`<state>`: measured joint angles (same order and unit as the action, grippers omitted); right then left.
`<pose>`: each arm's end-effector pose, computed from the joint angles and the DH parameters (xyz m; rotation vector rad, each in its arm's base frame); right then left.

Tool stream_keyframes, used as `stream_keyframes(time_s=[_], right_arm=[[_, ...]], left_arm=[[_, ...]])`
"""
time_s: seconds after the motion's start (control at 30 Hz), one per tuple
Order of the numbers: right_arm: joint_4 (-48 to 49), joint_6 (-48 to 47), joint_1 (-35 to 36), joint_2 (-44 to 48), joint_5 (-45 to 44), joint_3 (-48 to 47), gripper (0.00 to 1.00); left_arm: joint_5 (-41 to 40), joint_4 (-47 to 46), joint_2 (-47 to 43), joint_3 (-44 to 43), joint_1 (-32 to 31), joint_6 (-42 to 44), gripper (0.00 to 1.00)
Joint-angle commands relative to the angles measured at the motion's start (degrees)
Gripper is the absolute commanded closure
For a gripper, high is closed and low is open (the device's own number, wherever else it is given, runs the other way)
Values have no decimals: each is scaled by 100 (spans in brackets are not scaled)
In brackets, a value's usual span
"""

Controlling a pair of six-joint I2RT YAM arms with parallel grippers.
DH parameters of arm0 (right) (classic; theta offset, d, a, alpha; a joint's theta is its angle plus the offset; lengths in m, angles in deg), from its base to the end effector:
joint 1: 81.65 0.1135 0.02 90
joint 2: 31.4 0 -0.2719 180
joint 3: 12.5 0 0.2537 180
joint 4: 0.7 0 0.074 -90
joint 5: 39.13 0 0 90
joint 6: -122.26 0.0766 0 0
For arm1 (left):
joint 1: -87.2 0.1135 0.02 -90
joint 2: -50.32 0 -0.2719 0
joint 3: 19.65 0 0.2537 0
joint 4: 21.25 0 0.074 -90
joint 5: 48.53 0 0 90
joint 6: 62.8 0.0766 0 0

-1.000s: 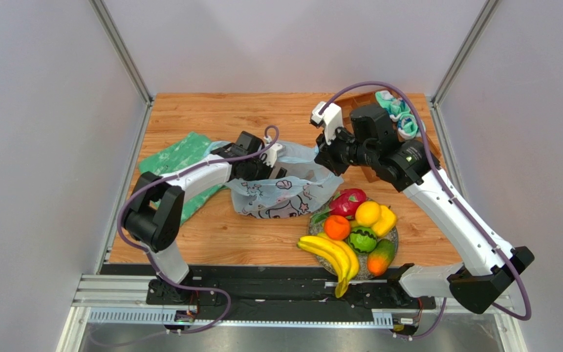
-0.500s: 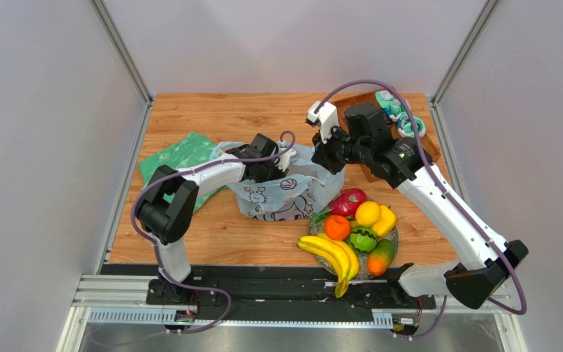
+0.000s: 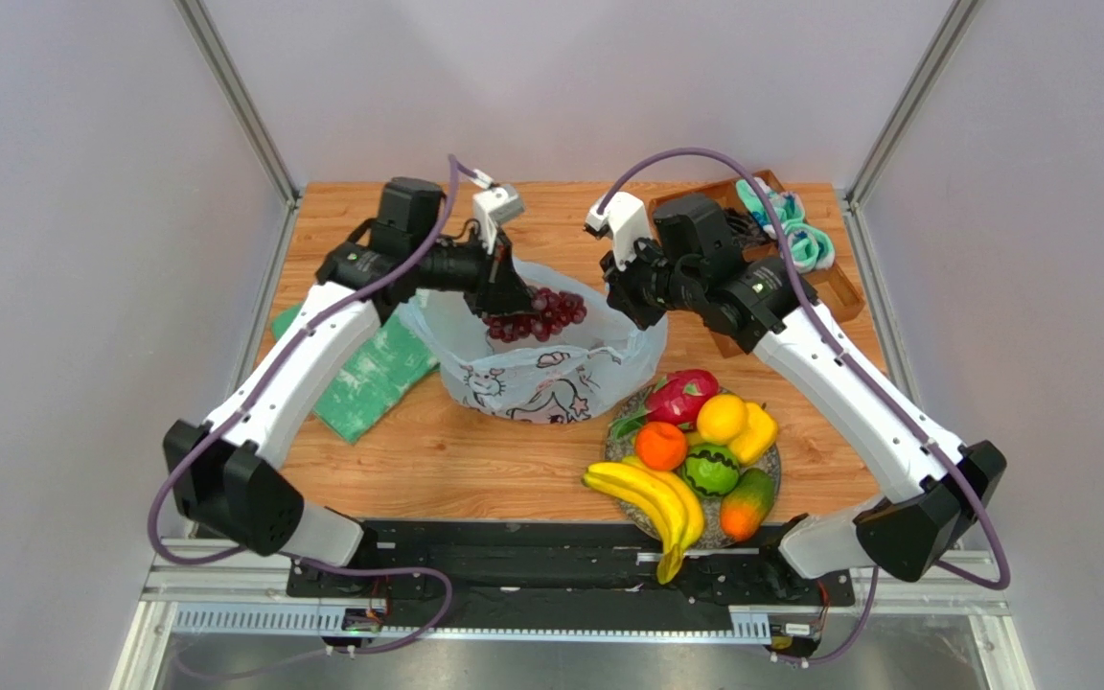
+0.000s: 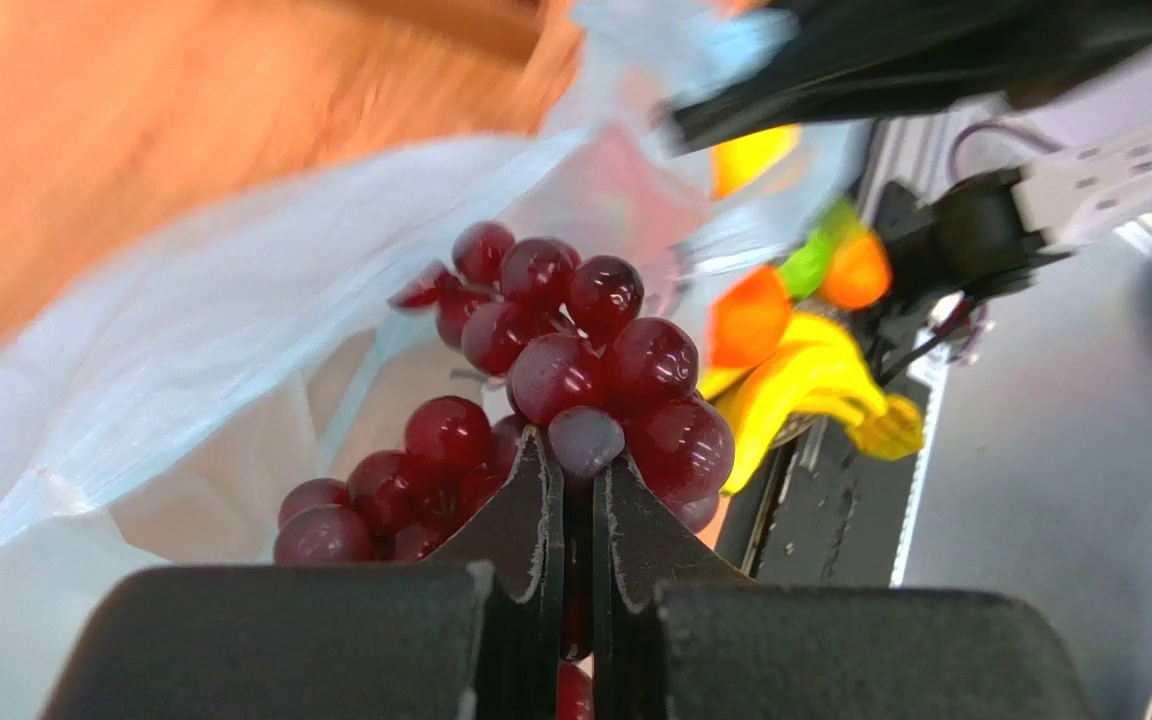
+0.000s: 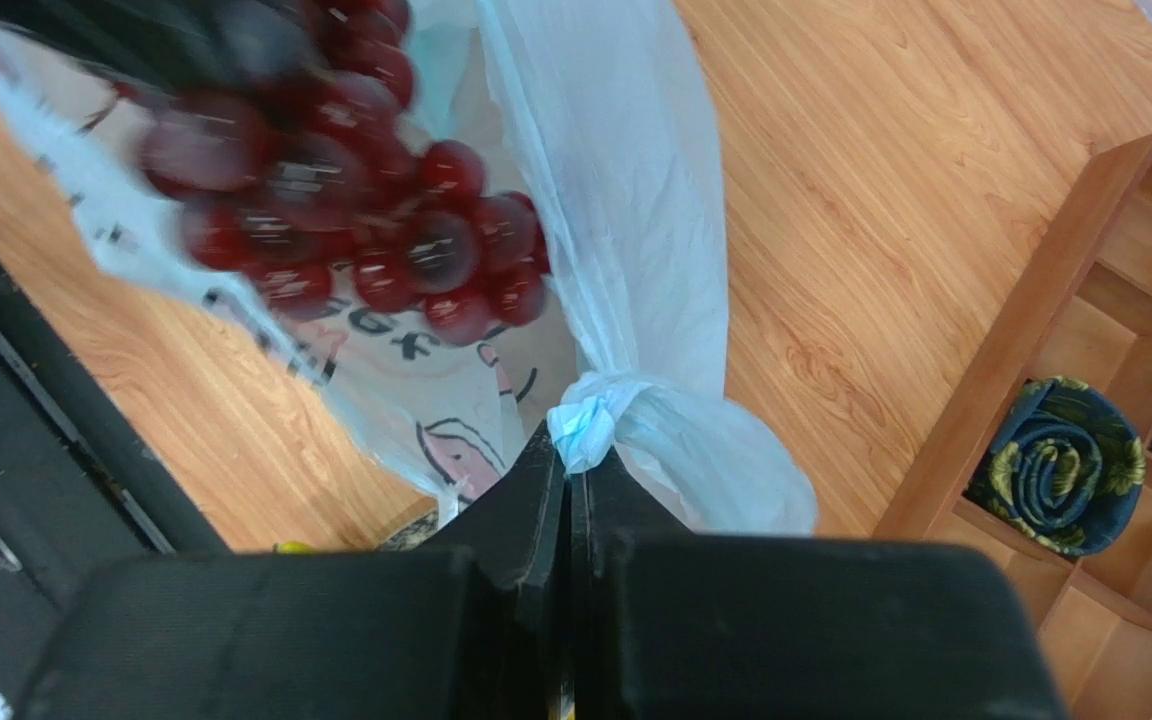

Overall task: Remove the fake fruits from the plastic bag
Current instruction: Take out the fake fruit from the plastic bag, then place the fake fruit on the plate.

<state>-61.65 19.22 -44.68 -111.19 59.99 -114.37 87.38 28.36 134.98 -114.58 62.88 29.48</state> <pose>0.2511 0.2042 0.3826 -1.0374 2.0194 0.4020 0.2897 -0.1913 0.3488 0.9304 2.0287 -1.1077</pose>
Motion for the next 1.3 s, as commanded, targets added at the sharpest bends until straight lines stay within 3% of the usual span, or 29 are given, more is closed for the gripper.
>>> stream_keyframes(time_s=[0.0,0.23,0.4,0.5,0.57,0.6,0.67,0.7,0.73,0.8,0.93,1.17,1.27], right_arm=[[341,-129,-58,-238,-464,-392,100],[490,-67,-172,-1327,-649,-1560,100],[534,38,-225,-2628,-728,-3799,100],[631,108,-217,-2936,-544,-4418,96],[622,91,-217,-2937,-464,-4340,67],[561,65,-217,-2885,-429,-4191,48],[455,12,-208,-2683,-464,-3875,32],[455,-23,-217,-2552,-499,-3516,19],[464,-110,-217,-2246,-613,-3382,14],[481,-181,-260,-1946,-832,-3093,6],[631,-208,-462,-1042,-1350,-2715,1],[1070,-594,-1007,224,-2388,-1398,1],[1123,-612,-1507,699,-2600,-914,0]], left_arm=[[814,-198,-529,-303,295,-534,100],[1086,-963,-503,-1427,946,-1353,100],[1034,-1430,-793,-1947,1087,-1801,100],[1078,-1535,-1013,-1991,1087,-1976,100],[1200,-1632,-1188,-1860,1078,-2047,100],[1271,-1702,-1224,-1798,1078,-2091,100],[1463,-1729,-1329,-1552,1035,-2065,100],[1526,-1738,-1364,-1447,991,-2031,100],[1578,-1729,-1400,-1237,938,-1978,100],[1675,-1589,-1514,-1034,675,-1680,100],[1579,-1071,-1532,-665,7,-924,100],[868,-235,-637,-515,-1494,982,100],[867,-235,-13,-707,-2014,1221,100]])
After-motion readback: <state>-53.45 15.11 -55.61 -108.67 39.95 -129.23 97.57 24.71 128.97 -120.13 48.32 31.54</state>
